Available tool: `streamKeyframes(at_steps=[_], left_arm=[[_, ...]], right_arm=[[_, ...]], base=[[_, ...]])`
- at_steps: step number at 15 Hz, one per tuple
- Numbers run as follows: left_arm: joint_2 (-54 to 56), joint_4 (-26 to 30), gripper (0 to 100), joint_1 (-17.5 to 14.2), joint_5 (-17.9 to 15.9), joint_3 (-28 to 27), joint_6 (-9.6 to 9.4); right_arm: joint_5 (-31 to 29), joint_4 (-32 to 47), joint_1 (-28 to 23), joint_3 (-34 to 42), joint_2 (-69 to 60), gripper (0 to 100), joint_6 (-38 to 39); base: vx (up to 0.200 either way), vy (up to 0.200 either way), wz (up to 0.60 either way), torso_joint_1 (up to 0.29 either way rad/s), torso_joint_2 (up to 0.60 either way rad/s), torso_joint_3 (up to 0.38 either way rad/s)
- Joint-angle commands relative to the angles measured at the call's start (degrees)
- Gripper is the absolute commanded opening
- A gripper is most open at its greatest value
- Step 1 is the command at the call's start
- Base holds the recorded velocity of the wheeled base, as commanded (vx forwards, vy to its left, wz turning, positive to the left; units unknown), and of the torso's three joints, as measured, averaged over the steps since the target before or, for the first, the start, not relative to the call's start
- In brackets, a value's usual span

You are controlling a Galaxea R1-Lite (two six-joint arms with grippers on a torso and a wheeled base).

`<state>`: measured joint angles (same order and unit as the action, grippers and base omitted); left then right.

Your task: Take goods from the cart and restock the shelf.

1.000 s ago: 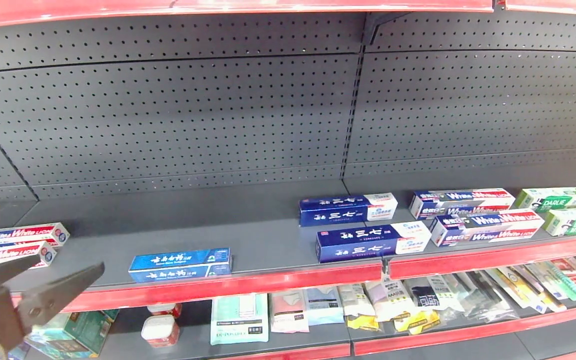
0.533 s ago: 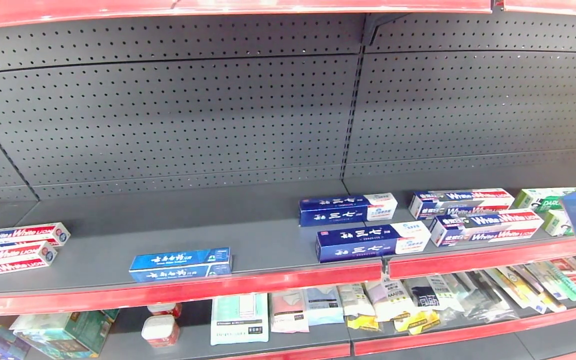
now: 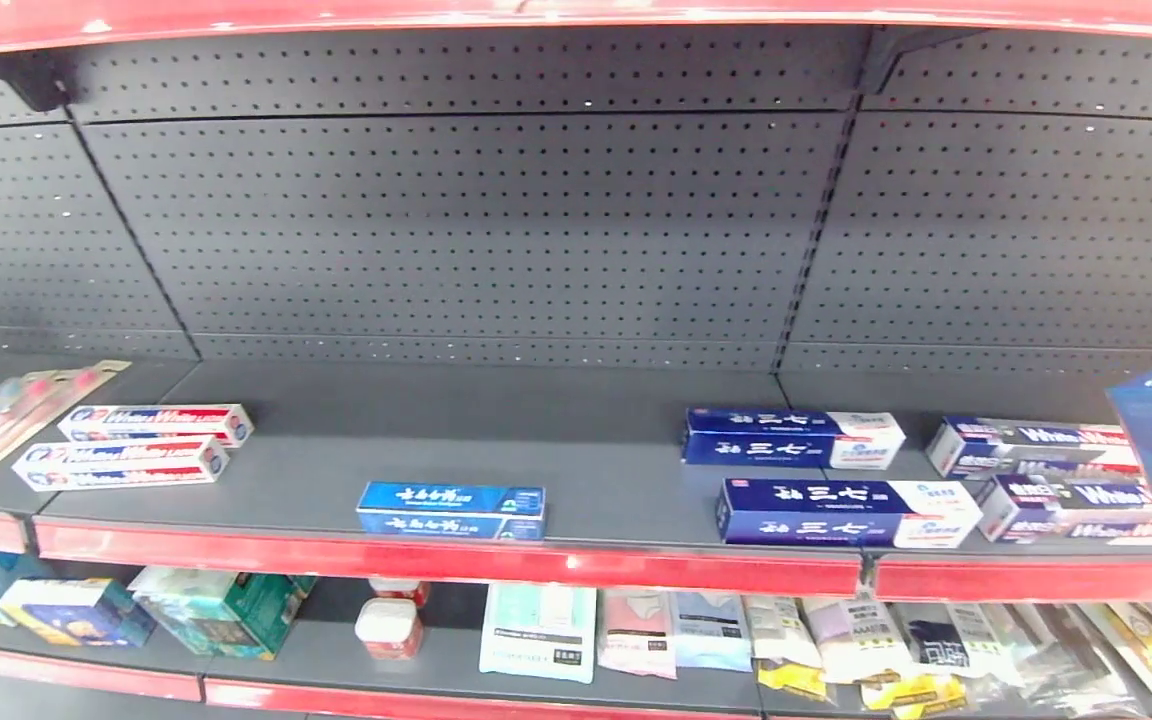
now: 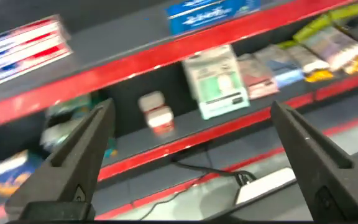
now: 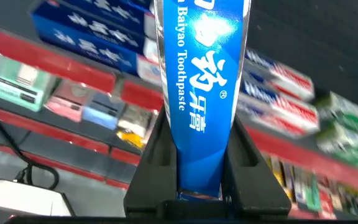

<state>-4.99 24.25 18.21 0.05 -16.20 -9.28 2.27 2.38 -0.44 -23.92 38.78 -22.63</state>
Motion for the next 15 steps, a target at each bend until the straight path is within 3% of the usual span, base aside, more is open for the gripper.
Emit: streamKeyframes(at_steps=[1,5,6,9,10,11,13,15], left_arm=[[2.8,0.0,100,0.0,0.0,1.4,-0.04],[4.4,-0.6,100,0.0,-0.1,3.5,0.49],[4.6,-0.9,100,0.0,0.0,3.5,1.63],[5.0,-4.6,100,0.0,0.5,4.8,8.05],[5.0,-6.8,100,0.0,1.9,4.9,9.80],[5.0,-8.0,100,0.0,6.5,4.8,11.83],[5.0,-7.8,100,-0.1,11.5,5.8,12.97],[4.5,-8.3,100,-0.4,15.2,7.4,12.88]], right_arm=[[0.0,0.1,0.0,-0.1,0.2,0,-0.1],[0.1,0.0,0.4,-0.5,1.5,0,-0.1],[0.5,-0.9,1.3,-1.8,3.1,0,-0.1],[2.0,-7.8,4.8,-4.2,11.7,0,-0.2],[2.0,-9.4,6.2,-4.8,13.7,0,-0.1],[2.0,-11.3,7.6,-6.0,16.7,0,-0.1],[2.0,-13.4,7.8,-6.9,19.0,0,-0.1],[2.0,-13.5,7.7,-6.6,19.1,0,0.1]], base=[[0.000,0.000,0.60,-0.007,0.00,-0.002],[0.000,0.000,0.45,0.002,0.00,0.003],[0.000,0.000,0.00,0.000,0.00,0.000],[0.000,0.000,0.00,0.000,0.00,0.000],[0.000,0.000,0.00,0.000,0.00,0.000],[0.000,0.000,0.00,0.000,0.00,0.000],[0.000,0.000,0.00,0.000,0.00,0.000],[0.000,0.000,0.00,0.000,0.00,0.000]])
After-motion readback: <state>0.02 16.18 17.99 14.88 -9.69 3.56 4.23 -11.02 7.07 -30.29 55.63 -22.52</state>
